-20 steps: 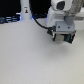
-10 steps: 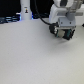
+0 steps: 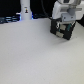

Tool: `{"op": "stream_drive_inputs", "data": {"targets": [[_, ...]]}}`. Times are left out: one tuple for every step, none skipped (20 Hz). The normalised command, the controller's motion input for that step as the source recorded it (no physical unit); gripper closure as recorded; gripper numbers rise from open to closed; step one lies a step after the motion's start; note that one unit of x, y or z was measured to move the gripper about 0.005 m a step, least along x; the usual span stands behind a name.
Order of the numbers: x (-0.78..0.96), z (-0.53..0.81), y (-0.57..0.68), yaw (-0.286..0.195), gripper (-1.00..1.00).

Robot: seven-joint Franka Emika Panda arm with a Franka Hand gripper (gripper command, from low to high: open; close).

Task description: Open the kcup holder, insert the kcup into the holder, and close the kcup holder

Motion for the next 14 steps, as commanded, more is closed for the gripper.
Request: {"op": "stream_drive_inputs", "data": {"targets": [[-0.63, 0.02, 0.45, 0.096, -1.0], [-0.61, 0.01, 0.43, 0.1, -1.0], [-0.58, 0.02, 0.42, 0.106, -1.0], [-0.55, 0.02, 0.43, 0.108, -1.0], [-0.38, 0.26, 0.42, 0.098, -1.0], [-0.14, 0.59, 0.37, 0.1, -1.0], [-0.05, 0.72, 0.33, 0.093, -1.0], [0.09, 1.0, 0.21, 0.047, -1.0], [0.1, 1.0, 0.17, 0.028, -1.0], [-0.03, 0.57, 0.2, 0.021, -1.0], [0.07, 1.0, 0.1, -0.003, -1.0], [0.02, 0.26, 0.04, -0.009, -1.0], [-0.05, 0.51, 0.21, -0.012, -1.0], [0.02, 0.46, 0.21, -0.005, -1.0]]}}
